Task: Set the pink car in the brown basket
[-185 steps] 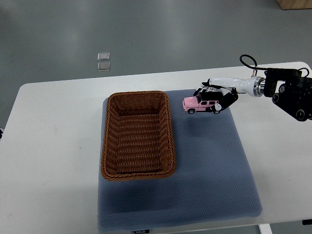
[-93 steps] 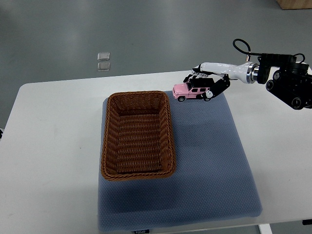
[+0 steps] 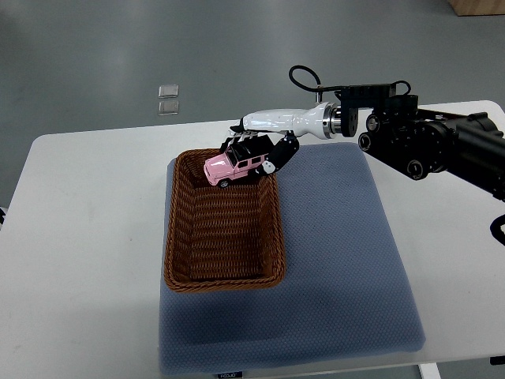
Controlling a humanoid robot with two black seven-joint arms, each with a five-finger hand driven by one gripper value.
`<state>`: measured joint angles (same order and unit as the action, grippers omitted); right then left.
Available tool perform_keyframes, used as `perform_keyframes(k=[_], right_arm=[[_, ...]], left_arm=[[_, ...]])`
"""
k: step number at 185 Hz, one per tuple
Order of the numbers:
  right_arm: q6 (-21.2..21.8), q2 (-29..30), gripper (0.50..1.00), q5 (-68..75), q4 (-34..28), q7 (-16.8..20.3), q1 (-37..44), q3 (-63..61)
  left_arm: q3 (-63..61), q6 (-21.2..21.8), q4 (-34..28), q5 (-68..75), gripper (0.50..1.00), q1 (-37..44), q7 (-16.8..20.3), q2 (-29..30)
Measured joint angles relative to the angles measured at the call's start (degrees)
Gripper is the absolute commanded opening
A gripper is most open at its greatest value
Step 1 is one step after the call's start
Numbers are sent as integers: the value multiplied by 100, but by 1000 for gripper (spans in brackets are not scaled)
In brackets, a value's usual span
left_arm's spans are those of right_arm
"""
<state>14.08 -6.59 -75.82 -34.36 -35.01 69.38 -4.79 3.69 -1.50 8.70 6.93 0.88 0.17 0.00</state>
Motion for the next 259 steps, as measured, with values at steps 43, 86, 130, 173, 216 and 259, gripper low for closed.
perform_keyframes(k=[43, 86, 130, 173, 216, 259], right_arm=[[-211, 222, 500, -5, 14, 0, -15, 284], [-173, 277, 748, 88, 16, 0, -98, 303], [-86, 270, 905, 152, 10, 0, -246, 219], [-66, 182, 905, 1024, 44, 0, -284, 202], [-40, 56, 905, 2709, 242, 426, -296, 194], [-30, -206, 905, 4977, 552, 869, -532, 195]], left_arm=[[0, 0, 0, 0, 1000, 1, 0, 0], [0, 0, 0, 1, 1000, 0, 0, 0], [0, 0, 0, 1, 1000, -1, 0, 0], [0, 0, 0, 1, 1000, -1, 0, 0], [0, 0, 0, 1, 1000, 1, 0, 0], [0, 0, 0, 1, 1000, 1, 0, 0]])
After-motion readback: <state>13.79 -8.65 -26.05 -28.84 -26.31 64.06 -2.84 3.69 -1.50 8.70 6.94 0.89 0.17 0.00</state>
